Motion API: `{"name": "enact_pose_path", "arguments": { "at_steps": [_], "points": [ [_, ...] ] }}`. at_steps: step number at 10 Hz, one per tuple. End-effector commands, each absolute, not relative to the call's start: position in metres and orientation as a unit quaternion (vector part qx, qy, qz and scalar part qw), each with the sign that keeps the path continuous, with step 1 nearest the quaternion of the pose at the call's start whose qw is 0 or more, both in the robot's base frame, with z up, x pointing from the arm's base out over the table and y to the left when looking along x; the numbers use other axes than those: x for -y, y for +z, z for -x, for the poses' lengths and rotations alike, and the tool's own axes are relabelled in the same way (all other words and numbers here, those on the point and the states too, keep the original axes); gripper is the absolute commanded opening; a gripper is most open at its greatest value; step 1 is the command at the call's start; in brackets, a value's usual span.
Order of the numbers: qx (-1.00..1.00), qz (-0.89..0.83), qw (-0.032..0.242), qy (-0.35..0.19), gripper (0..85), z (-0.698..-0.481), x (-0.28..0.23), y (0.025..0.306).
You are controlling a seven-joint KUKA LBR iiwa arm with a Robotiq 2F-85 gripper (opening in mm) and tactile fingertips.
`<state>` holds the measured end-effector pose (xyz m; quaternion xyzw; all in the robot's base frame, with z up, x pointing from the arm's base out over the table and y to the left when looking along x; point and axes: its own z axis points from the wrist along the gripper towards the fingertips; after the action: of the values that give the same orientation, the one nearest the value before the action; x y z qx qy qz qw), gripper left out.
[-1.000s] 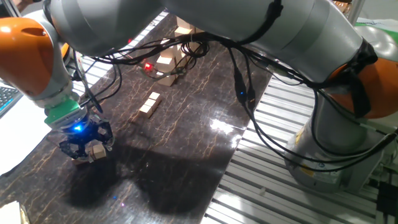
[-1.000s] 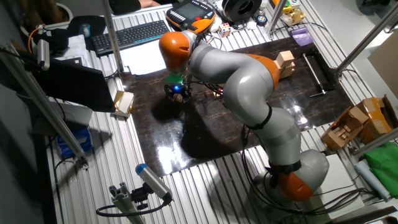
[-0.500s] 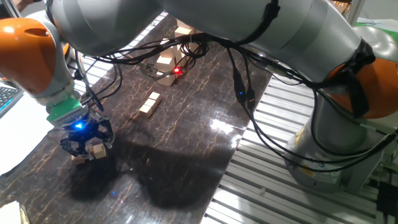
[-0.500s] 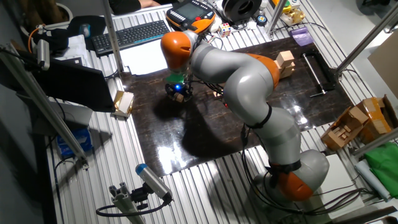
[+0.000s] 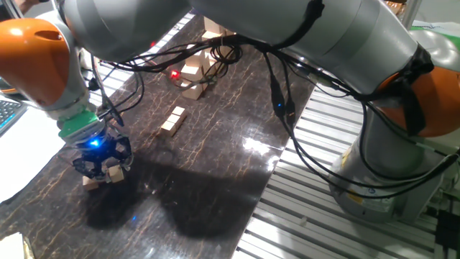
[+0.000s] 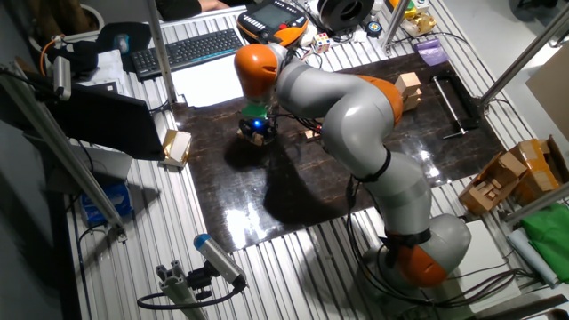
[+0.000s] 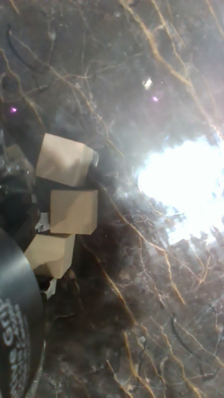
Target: Stack the blocks into a pyramid shape
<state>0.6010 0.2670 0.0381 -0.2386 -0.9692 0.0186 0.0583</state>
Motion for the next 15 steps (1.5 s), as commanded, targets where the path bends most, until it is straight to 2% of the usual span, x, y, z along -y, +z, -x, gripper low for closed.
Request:
{"name": "enact_pose_path", "arguments": {
  "at_steps": [1,5,7,12,15],
  "points": [
    [0.97,0.234,0.059,0.018,31.7,-0.601,-0.266,0.039],
    [0.983,0.166,0.071,0.015,36.0,-0.608,-0.251,0.056],
    [0.99,0.113,0.08,0.01,35.0,-0.61,-0.23,0.07],
    [0.996,-0.001,0.079,0.043,35.3,-0.603,-0.187,0.086],
    [0.995,-0.055,0.069,0.053,35.7,-0.594,-0.169,0.082]
  ]
}}
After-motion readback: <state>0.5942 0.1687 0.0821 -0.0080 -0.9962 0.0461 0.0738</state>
